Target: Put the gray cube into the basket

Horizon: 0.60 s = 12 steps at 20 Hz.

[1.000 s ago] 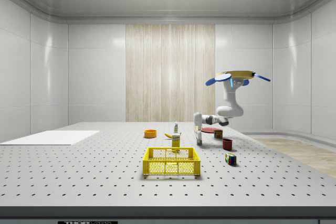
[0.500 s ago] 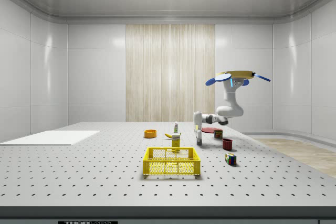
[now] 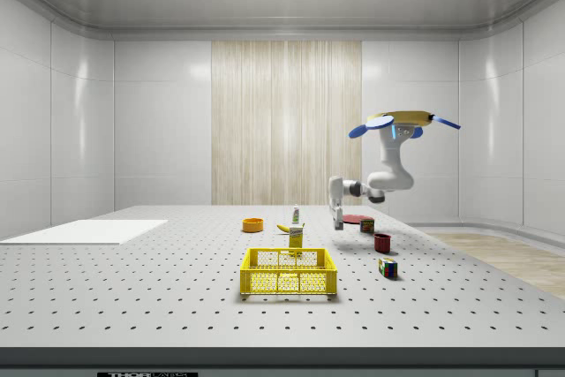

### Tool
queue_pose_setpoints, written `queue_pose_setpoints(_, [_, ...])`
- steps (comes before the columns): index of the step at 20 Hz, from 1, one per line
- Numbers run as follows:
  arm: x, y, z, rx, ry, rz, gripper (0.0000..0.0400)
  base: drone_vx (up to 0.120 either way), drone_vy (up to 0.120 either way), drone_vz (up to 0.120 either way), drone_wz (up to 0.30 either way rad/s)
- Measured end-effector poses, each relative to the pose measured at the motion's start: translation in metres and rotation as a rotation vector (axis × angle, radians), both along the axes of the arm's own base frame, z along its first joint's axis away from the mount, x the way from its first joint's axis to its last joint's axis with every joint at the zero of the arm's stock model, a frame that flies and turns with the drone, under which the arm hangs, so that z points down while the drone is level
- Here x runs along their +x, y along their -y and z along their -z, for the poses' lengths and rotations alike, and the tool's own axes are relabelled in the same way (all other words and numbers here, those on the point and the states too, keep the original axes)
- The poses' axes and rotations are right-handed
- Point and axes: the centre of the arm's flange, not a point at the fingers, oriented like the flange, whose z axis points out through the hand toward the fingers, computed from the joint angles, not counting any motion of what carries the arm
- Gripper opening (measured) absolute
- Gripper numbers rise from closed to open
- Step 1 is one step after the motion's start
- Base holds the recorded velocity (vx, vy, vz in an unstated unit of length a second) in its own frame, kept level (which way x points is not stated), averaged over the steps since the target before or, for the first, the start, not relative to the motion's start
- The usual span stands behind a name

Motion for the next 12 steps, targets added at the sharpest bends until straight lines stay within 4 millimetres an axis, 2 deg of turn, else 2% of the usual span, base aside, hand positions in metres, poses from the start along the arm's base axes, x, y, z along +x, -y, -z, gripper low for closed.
queue_pose_setpoints(1, [0.0,0.0,0.0013,0.0,0.0,0.0,0.025,0.0,0.12,0.12,0.0])
queue_pose_setpoints(12, [0.0,0.0,0.006,0.0,0.0,0.0,0.025,0.12,0.12,0.12,0.0])
